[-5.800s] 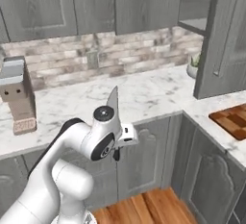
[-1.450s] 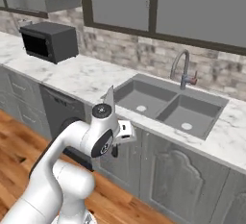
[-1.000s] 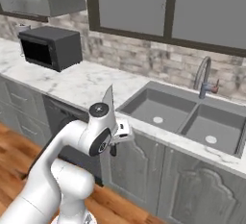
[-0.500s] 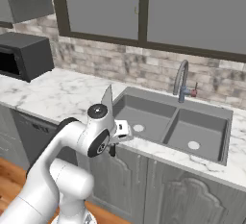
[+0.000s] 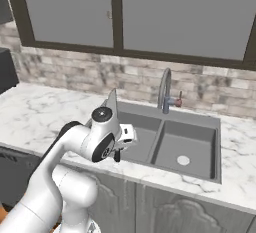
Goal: Move the cutting board and knife to the sink. Then move spray from the cabinet to the counter.
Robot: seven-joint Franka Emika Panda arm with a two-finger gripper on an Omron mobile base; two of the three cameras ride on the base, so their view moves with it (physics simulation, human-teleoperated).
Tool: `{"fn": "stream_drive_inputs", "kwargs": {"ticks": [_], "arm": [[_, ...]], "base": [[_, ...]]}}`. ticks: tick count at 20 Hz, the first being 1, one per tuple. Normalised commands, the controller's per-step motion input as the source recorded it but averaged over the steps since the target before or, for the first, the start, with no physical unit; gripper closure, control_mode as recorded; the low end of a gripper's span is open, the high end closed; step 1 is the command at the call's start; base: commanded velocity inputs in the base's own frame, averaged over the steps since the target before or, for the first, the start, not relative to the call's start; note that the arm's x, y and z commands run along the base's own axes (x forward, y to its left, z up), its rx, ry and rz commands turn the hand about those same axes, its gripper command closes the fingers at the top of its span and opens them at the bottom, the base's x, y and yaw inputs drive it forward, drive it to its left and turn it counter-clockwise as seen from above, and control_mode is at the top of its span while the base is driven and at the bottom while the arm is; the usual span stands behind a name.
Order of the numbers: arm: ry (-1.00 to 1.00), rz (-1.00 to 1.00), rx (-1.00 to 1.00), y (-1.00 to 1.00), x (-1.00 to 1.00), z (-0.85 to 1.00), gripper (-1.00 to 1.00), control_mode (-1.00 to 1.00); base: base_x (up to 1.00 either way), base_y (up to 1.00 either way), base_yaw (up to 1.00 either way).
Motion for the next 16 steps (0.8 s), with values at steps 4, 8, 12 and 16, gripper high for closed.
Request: {"fn": "stream_drive_inputs", "kwargs": {"ticks": [4, 8, 12, 16], "arm": [[0.0, 0.0, 0.0, 0.0, 0.0, 0.0, 1.0, 1.0], [0.0, 0.0, 0.0, 0.0, 0.0, 0.0, 1.0, 1.0], [0.03, -0.04, -0.02, 0.16, 0.17, -0.06, 1.0, -1.0], [0.04, -0.06, -0.05, 0.58, 0.84, -0.22, 1.0, -1.0]], "base": [[0.63, 0.15, -0.29], [0.63, 0.18, -0.27], [0.46, 0.3, -0.18], [0.0, 0.0, 0.0]]}}
